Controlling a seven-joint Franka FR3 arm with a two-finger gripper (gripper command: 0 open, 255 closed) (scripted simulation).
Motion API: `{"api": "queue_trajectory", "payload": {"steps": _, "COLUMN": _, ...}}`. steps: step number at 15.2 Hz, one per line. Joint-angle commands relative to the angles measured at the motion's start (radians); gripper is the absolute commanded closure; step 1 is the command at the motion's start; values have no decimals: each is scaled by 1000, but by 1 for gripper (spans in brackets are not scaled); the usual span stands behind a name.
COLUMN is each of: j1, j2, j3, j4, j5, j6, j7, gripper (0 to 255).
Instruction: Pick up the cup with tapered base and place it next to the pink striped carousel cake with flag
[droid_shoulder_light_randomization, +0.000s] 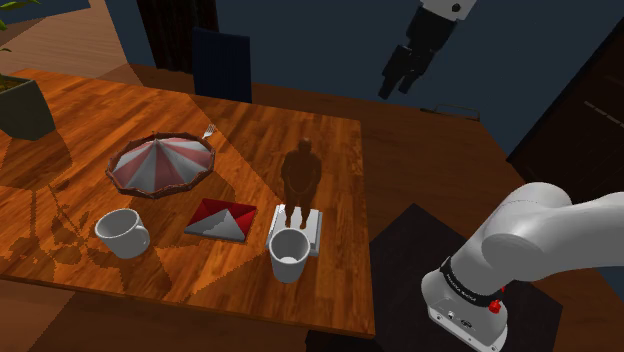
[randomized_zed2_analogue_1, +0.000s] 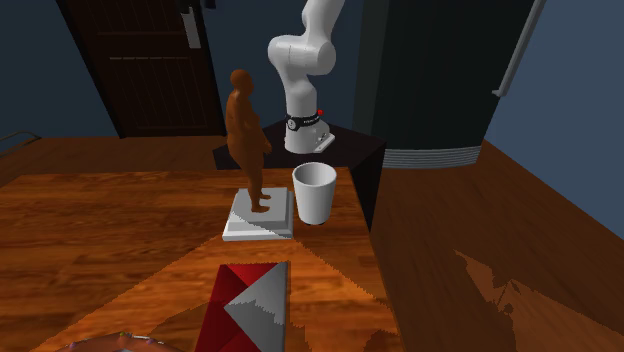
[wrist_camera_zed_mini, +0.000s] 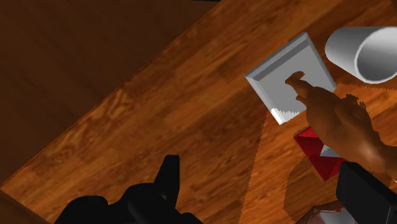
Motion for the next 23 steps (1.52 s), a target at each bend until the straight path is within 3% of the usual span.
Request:
{"api": "queue_trajectory", "payload": {"steps": 1, "j1": 0, "j2": 0, "j3": 0, "j4": 0, "j5": 0, "j6": 0, "j7": 0, "gripper": 0}}
{"api": "queue_trajectory", "payload": {"steps": 13, "j1": 90, "j2": -45, "j3": 200, "j4": -322, "j5": 137, "j6": 306, "j7": 159, "gripper": 0}}
{"api": "queue_trajectory", "payload": {"steps": 23, "j1": 186, "j2": 114, "j3": 413, "j4": -455, "j5": 272, "j6": 631, "j7": 304, "gripper": 0}}
